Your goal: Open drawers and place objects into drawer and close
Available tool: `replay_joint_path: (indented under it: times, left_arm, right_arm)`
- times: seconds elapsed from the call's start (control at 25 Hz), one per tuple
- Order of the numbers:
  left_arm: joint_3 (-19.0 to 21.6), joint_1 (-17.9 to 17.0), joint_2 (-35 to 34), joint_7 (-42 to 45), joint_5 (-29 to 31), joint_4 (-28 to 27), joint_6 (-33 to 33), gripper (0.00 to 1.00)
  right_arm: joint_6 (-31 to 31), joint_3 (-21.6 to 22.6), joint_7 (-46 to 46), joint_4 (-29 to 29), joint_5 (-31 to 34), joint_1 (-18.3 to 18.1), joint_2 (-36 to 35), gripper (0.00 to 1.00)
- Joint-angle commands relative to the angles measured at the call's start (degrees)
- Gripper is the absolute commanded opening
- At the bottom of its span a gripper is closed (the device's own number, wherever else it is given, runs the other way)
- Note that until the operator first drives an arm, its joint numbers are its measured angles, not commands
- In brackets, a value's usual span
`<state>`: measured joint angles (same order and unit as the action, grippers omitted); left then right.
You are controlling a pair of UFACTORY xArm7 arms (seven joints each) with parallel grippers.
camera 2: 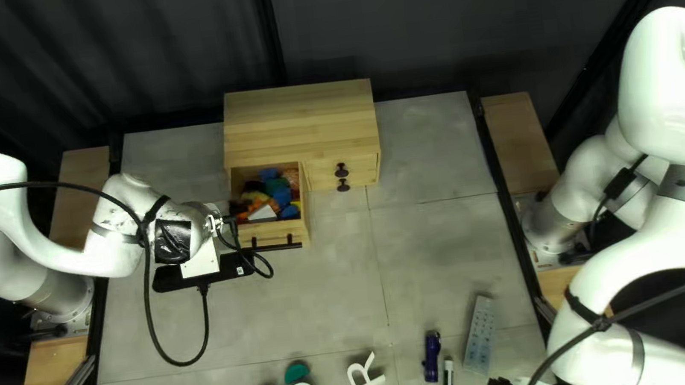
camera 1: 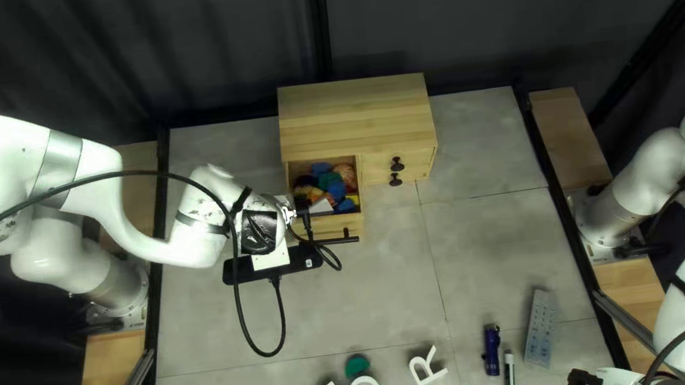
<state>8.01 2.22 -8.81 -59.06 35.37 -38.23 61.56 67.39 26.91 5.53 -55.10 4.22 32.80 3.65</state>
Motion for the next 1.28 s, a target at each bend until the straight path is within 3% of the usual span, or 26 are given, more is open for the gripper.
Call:
replay_joint_path:
  times: [0.04,0.72,1.0,1.28]
  left_arm:
    - [0.5,-0.3,1.1,0.3,0.1,-1.9,0.9,1.0]
    - [5.8,-4.7,3.0,2.6,-1.6,-12.9,8.5,1.0]
    - [9.0,-7.9,10.7,7.6,-0.3,-18.4,6.3,1.0]
    - [8.9,-8.5,17.4,8.7,3.0,-22.1,4.0,1.0]
  right_arm:
    - [0.0,0.0,0.0,0.0,0.0,0.0,0.0,1.0]
    - [0.0,0.0,0.0,0.0,0.0,0.0,0.0,1.0]
    - [0.0,0.0,0.0,0.0,0.0,0.0,0.0,1.0]
    - [0.0,0.0,0.0,0.0,0.0,0.0,0.0,1.0]
